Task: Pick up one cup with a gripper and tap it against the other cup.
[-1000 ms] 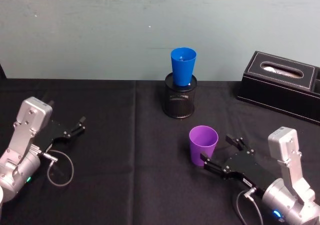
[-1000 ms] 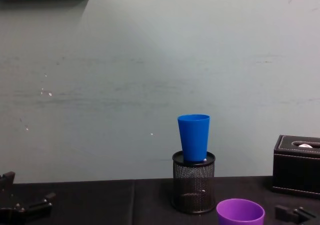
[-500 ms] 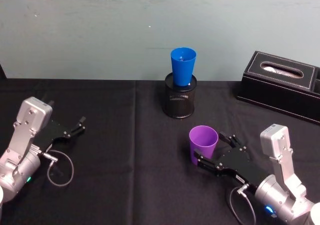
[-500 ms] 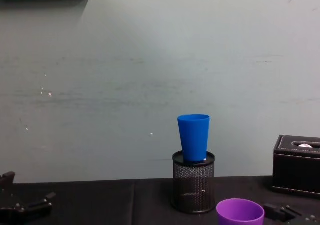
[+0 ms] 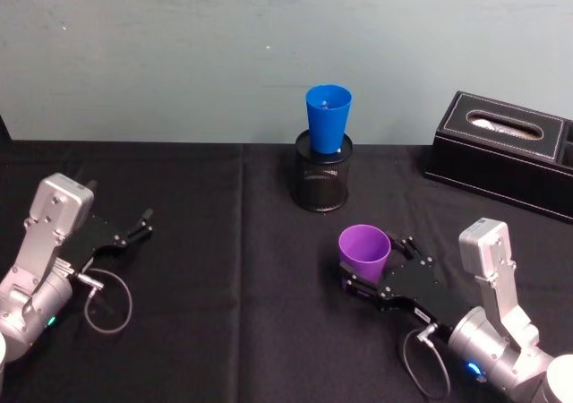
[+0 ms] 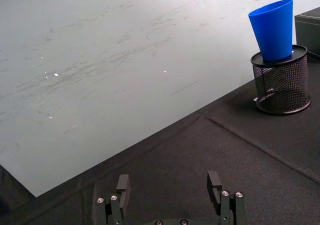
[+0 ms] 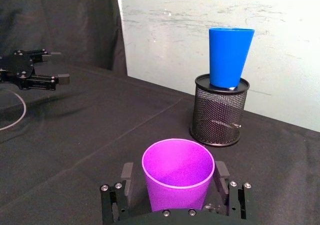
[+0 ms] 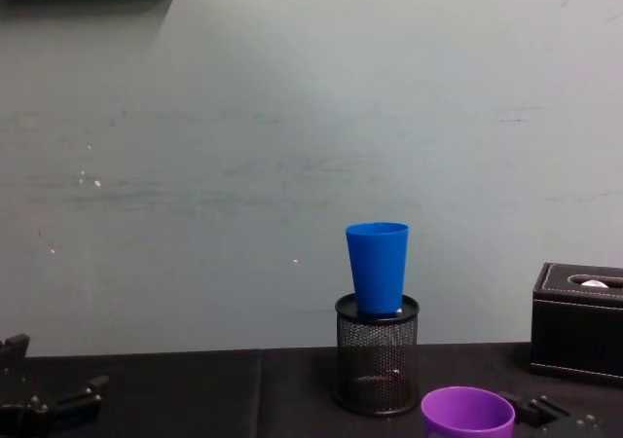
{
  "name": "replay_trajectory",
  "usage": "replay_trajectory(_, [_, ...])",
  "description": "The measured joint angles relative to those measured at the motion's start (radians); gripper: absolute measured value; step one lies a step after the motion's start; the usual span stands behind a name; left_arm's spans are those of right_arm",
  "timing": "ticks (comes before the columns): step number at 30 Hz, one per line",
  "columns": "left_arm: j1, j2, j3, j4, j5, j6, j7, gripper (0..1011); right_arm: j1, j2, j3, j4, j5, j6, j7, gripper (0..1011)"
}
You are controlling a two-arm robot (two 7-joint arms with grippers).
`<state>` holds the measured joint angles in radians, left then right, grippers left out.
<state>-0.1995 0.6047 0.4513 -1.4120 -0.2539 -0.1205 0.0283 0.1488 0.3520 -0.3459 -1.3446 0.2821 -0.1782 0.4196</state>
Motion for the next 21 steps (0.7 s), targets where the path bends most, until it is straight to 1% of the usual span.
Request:
replay_trajectory(11, [0.000,0.000,0.000,0.000,0.000,0.000,0.000,1011,0.021,-0.022,0.005,0.036,-0.004,-0.010,0.020,1004])
replay_trajectory(21, [0.000,0.000,0.000,0.000,0.000,0.000,0.000,1011,0.037,-0.031,0.006,0.060,-0.005,-0.014,0.031,1004])
